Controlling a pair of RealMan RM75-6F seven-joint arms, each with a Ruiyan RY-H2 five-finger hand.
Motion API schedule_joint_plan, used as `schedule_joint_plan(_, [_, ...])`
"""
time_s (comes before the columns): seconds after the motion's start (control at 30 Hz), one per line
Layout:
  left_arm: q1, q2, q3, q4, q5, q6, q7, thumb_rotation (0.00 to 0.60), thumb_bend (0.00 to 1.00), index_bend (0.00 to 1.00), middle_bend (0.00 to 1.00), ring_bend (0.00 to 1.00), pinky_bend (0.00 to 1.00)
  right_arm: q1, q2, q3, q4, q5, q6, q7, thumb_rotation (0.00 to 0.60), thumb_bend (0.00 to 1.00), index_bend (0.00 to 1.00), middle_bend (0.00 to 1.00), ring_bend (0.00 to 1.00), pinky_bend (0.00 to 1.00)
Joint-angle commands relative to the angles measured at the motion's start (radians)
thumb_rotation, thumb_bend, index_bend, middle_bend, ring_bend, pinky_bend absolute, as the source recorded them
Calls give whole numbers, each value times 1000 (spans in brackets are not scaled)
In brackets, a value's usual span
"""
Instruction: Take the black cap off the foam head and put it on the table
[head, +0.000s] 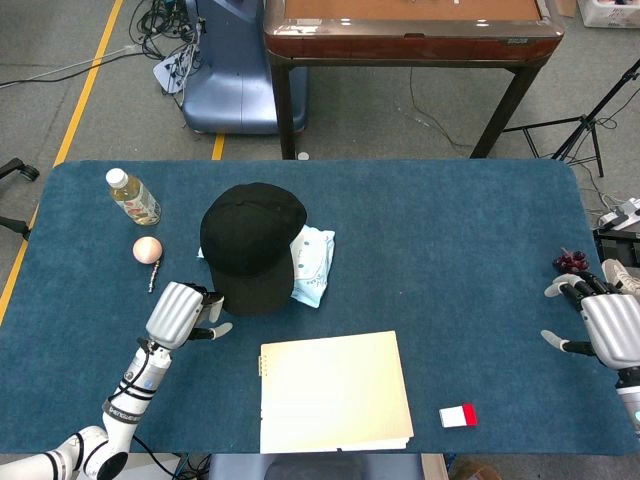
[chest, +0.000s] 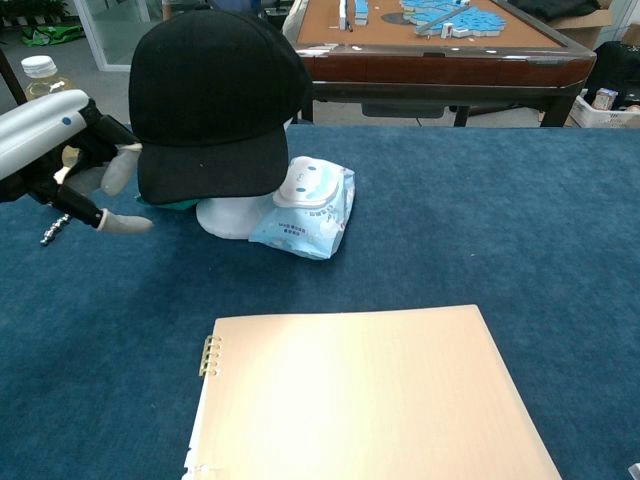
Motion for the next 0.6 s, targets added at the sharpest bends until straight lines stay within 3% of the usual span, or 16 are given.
schedule_joint_plan(0.03, [-13, -5, -5, -5, -2, -9, 15, 600, 22, 788, 964, 792, 771, -1, 1, 1, 1, 2, -1, 2, 600, 0, 398, 325, 222, 363])
schedule_joint_plan(0.6, [-79, -69, -22, 29, -23, -45, 62, 600, 21, 787, 963, 791, 771, -3, 1, 0, 21, 8, -10, 32, 600, 0, 398, 325, 222, 363])
